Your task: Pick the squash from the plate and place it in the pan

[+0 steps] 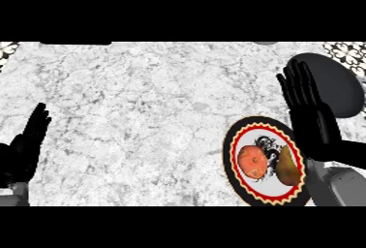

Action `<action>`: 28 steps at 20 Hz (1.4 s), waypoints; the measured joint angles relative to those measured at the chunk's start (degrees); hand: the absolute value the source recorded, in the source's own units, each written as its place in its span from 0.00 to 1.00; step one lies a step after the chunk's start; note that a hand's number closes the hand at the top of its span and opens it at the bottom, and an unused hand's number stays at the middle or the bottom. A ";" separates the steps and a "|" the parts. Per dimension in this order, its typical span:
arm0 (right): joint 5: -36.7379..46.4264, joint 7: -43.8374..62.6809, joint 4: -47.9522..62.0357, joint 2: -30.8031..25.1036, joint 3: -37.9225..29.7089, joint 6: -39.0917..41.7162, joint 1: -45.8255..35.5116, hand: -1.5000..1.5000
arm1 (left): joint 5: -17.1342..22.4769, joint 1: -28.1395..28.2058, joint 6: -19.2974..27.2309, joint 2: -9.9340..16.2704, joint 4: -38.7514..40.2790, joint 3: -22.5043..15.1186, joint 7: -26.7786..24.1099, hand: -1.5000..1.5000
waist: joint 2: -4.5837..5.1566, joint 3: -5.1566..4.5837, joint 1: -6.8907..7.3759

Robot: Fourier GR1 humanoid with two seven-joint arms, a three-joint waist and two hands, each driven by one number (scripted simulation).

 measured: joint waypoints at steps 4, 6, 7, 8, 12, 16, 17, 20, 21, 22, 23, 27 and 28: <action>-0.28 0.29 2.79 -3.57 3.50 10.05 -0.33 1.00 | 0.50 -2.59 -0.31 -1.40 -1.90 -0.62 0.25 0.50 | 0.45 1.47 1.08; 0.03 0.36 4.67 -5.87 7.31 17.55 -0.44 1.00 | 0.64 -5.13 -0.33 -2.22 -3.16 -1.25 0.52 0.50 | 0.84 1.87 1.80; 1.04 -0.49 6.38 -7.30 8.84 20.78 0.04 1.00 | 0.73 -5.90 -0.35 -3.02 -3.31 -1.76 0.53 0.50 | 0.97 1.99 1.84; 3.60 -3.04 8.18 -8.58 9.32 22.02 0.53 0.00 | 0.82 -6.84 -0.23 -3.56 -3.65 -2.11 1.10 0.50 | 0.95 2.10 1.64; 10.28 -16.63 12.80 -14.22 5.15 22.41 4.49 0.00 | 1.10 -8.29 0.92 -5.09 -5.14 -2.66 3.51 0.50 | 0.54 2.35 0.33; 14.42 -27.38 17.12 -19.93 -0.26 22.31 6.40 0.00 | 0.73 -8.71 1.28 -6.12 -5.34 -3.20 4.11 0.50 | 0.40 2.34 0.23; 14.89 -29.18 18.19 -21.92 -1.57 23.33 6.72 0.00 | 0.76 -8.96 1.25 -6.23 -5.49 -3.22 4.60 0.50 | 0.37 2.32 0.28; 16.44 -30.76 18.99 -28.25 -4.08 26.98 5.89 0.00 | 0.07 -9.44 1.72 -6.78 -5.90 -3.56 5.15 0.50 | 0.29 2.26 0.42; 17.06 -30.62 18.77 -30.77 -4.69 28.35 5.37 0.00 | 0.00 -9.85 1.83 -6.88 -5.62 -3.43 5.20 0.50 | 0.28 2.25 0.39; 17.99 -30.17 17.79 -32.87 -4.96 29.06 5.26 0.00 | -0.01 -9.68 1.84 -6.80 -6.17 -3.48 5.83 0.50 | 0.19 2.21 0.42; 18.98 -29.46 17.14 -34.99 -5.18 29.87 4.71 0.00 | -0.08 -9.80 1.66 -6.83 -5.95 -3.48 5.65 0.50 | 0.18 2.19 0.44; 20.02 -22.60 11.60 -40.75 -6.32 33.14 2.84 0.00 | -0.30 -10.76 1.77 -6.84 -6.22 -3.08 7.14 0.50 | 0.10 2.14 0.47; 19.62 -21.00 10.90 -41.73 -7.13 34.42 2.24 0.00 | -0.43 -10.79 1.80 -6.80 -6.91 -2.99 7.67 0.50 | 0.11 2.14 0.56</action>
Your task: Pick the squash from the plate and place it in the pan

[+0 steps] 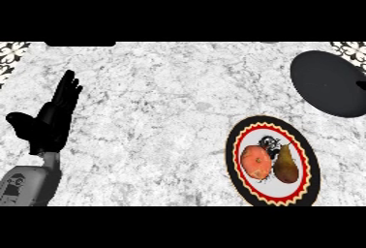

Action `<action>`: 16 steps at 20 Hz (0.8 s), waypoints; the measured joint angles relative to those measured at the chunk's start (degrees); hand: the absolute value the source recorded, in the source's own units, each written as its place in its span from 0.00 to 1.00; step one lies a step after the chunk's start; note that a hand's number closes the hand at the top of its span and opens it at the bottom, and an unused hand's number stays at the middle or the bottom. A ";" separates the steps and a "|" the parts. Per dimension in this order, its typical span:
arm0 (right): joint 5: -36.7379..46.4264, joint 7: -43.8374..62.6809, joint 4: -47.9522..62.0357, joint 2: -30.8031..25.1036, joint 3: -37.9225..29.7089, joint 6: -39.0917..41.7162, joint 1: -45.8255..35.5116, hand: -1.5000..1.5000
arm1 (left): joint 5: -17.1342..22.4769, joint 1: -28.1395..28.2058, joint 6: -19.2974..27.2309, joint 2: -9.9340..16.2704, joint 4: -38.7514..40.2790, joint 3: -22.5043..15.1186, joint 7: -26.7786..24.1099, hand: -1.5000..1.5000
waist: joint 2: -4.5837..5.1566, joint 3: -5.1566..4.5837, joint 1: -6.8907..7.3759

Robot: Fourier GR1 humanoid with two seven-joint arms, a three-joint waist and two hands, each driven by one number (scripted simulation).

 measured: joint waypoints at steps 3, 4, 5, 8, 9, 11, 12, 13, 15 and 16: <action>0.85 5.28 -3.60 0.10 -0.74 1.00 -2.37 0.00 | -0.73 0.15 0.04 -0.72 -0.29 -0.02 0.10 0.50 | 0.05 0.02 0.21; 1.01 7.26 -5.34 0.27 -1.07 1.08 -2.84 0.00 | -0.81 0.06 -0.11 -0.84 -0.36 0.06 0.40 0.50 | 0.05 0.02 0.21; 1.12 9.08 -6.66 0.44 -1.41 1.41 -3.70 0.00 | -0.93 -0.27 -0.20 -0.96 -0.33 0.22 0.61 0.50 | 0.06 0.02 0.24; 2.84 13.93 -10.10 3.25 -1.20 1.50 -5.18 0.00 | -1.35 -0.22 -0.93 -1.55 0.11 0.59 0.55 0.50 | 0.10 0.03 0.35; 2.59 16.04 -12.03 3.99 -1.11 1.91 -5.16 0.00 | -1.43 0.34 -1.18 -1.66 -0.08 0.75 0.24 0.50 | 0.09 0.03 0.34; 2.26 18.39 -14.44 5.31 -1.13 3.44 -4.80 0.00 | -1.79 -0.41 -1.44 -2.13 1.39 1.29 -0.37 0.50 | 0.10 0.03 0.25; 2.06 20.10 -15.91 6.12 -0.40 4.03 -5.03 0.00 | -2.12 -0.90 -1.24 -2.39 1.40 1.16 0.14 0.50 | 0.11 0.03 0.25; 1.64 21.62 -16.48 7.04 0.10 4.91 -5.94 0.00 | -2.08 -0.93 -1.52 -2.31 1.14 1.36 0.46 0.50 | 0.12 0.04 0.37; 2.30 23.09 -18.18 9.33 1.35 5.63 -5.81 0.00 | -2.79 -0.74 -1.46 -2.87 1.07 1.17 0.23 0.50 | 0.13 0.04 0.40; 2.25 24.30 -18.84 10.27 1.59 6.33 -6.26 0.00 | -2.53 -0.70 -2.15 -2.42 0.83 1.72 0.48 0.50 | 0.14 0.04 0.44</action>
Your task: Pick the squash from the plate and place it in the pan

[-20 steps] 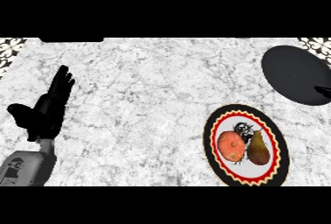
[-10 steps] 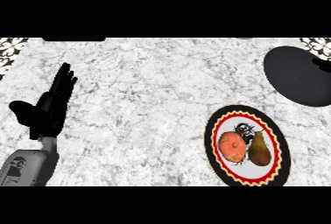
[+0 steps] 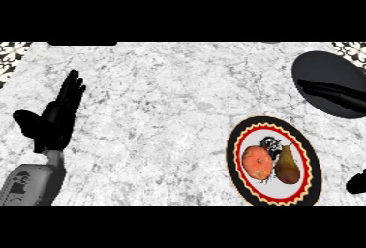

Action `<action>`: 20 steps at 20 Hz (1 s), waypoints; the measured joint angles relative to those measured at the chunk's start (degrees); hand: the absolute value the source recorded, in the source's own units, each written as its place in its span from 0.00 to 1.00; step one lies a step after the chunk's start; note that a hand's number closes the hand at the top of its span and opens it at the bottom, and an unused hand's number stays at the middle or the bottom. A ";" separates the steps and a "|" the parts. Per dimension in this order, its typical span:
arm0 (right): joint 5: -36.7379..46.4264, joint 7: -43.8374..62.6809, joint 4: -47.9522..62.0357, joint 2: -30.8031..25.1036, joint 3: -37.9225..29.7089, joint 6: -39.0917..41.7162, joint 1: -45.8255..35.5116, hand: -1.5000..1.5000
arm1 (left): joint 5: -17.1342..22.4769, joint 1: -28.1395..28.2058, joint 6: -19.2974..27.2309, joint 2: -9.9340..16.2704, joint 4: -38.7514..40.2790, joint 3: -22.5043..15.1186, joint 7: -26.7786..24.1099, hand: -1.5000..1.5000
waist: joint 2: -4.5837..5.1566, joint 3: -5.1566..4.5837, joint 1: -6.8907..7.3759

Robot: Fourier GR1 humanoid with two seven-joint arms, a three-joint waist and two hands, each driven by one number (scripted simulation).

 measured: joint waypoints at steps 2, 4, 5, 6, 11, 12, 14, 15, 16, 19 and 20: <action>0.84 2.28 -3.91 1.58 0.49 -0.05 2.12 0.00 | -0.20 -0.32 -0.18 -0.08 0.08 0.48 0.45 0.50 | -0.04 0.01 -0.20; 1.98 4.90 -5.99 2.70 0.40 0.80 2.72 0.00 | -0.90 0.05 -0.16 -0.72 -0.04 0.45 0.19 0.50 | -0.04 0.01 -0.20; 3.69 5.30 -6.01 3.77 1.14 0.57 3.13 0.00 | -0.82 0.49 -0.39 -0.56 -0.60 0.87 0.11 0.50 | -0.04 0.00 -0.12; 4.71 6.51 -6.97 4.56 1.49 0.42 3.94 0.00 | -0.53 0.96 -1.10 -0.38 -0.52 1.35 -0.43 0.50 | -0.03 0.01 -0.13; 9.97 9.08 -7.02 8.22 1.54 1.58 5.45 0.00 | -1.36 0.42 -1.55 -1.23 -0.46 2.05 0.21 0.50 | 0.00 0.02 -0.13; 11.04 10.13 -7.60 9.25 1.76 1.47 5.83 0.00 | -1.28 0.26 -1.99 -1.04 -0.62 2.34 0.85 0.50 | 0.01 0.03 -0.14; 13.81 10.76 -6.62 11.07 2.02 1.34 5.60 0.00 | -1.34 0.58 -2.63 -1.43 -0.18 2.71 -0.02 0.50 | 0.02 0.02 -0.08; 14.27 11.34 -5.21 11.30 1.82 2.05 4.43 0.00 | -1.84 1.09 -2.17 -1.77 -1.61 2.20 0.88 0.50 | 0.03 0.03 0.08; 15.69 11.71 -4.40 12.05 2.53 2.10 4.14 0.00 | -2.49 1.04 -1.72 -2.31 -0.86 2.10 0.18 0.50 | 0.04 0.03 0.08; 18.90 10.39 -1.87 13.59 2.22 3.41 3.96 0.00 | -2.79 0.53 -2.22 -2.57 -1.42 2.58 1.07 0.50 | 0.05 0.04 0.06; 19.95 9.98 -0.62 14.44 2.56 3.67 3.39 0.00 | -2.51 0.69 -3.00 -2.03 -1.22 3.26 0.93 0.50 | 0.06 0.03 0.10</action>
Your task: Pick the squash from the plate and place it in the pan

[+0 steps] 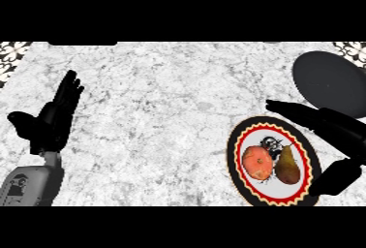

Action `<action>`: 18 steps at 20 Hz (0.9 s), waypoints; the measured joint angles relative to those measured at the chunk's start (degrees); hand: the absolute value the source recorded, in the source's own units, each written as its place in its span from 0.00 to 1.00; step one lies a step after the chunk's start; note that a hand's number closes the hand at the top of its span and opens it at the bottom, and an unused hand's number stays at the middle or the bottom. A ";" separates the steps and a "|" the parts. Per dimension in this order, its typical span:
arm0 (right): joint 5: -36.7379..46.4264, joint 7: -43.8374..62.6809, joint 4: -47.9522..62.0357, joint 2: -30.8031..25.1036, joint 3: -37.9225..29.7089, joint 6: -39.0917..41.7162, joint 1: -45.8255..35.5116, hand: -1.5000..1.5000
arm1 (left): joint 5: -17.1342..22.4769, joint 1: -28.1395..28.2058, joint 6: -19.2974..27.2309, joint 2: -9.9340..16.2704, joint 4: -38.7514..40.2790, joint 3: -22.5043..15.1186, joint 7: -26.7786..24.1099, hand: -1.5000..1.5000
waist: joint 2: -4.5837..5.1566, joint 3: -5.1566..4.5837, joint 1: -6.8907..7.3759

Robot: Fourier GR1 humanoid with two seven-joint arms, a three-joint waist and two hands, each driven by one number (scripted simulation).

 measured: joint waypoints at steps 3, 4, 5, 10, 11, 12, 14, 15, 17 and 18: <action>2.66 -1.54 2.19 1.67 0.61 1.51 -0.59 0.00 | -0.53 0.48 -0.23 -0.51 -0.44 0.26 -0.05 0.50 | 0.01 0.01 0.01; 3.46 -1.64 2.61 2.39 1.10 2.09 -0.85 0.00 | -0.55 0.19 -0.37 -0.44 -0.44 0.61 0.20 0.50 | 0.00 0.00 0.00; 4.46 -2.79 2.92 2.56 1.32 2.44 -0.31 0.00 | -0.93 0.14 -0.30 -0.64 -0.62 0.55 0.28 0.50 | 0.00 0.00 -0.03; 10.71 -6.01 6.39 5.47 3.20 3.06 -1.26 0.00 | -1.17 -0.41 -1.41 -0.99 -0.35 1.40 0.93 0.50 | 0.00 0.00 -0.03; 11.26 -6.00 5.53 5.73 3.00 3.80 -0.72 0.00 | -1.32 -0.38 -1.52 -1.11 -0.10 1.70 0.68 0.50 | 0.00 0.01 -0.08; 11.95 -6.06 4.85 6.04 2.79 4.36 -0.19 0.00 | -1.36 0.19 -1.88 -1.20 -0.50 1.86 0.45 0.50 | -0.01 0.00 -0.10; 14.03 -6.17 4.40 6.76 3.17 4.78 0.45 0.00 | -2.03 -0.46 -1.56 -1.71 -0.22 1.91 0.73 0.50 | -0.02 0.00 -0.15; 15.22 -5.99 4.65 7.52 3.47 4.63 0.27 0.00 | -2.50 -0.48 -1.49 -2.17 0.45 1.74 -0.03 0.50 | -0.02 0.00 -0.16; 17.46 -5.91 5.70 7.72 3.89 4.94 -0.95 0.00 | -2.76 -0.18 -1.76 -2.51 1.10 1.83 -1.07 0.50 | 0.00 0.00 -0.09; 18.64 -5.57 5.45 7.57 4.31 5.16 -1.01 0.00 | -2.96 -0.33 -1.74 -2.67 1.48 1.84 -1.41 0.50 | 0.00 0.00 -0.12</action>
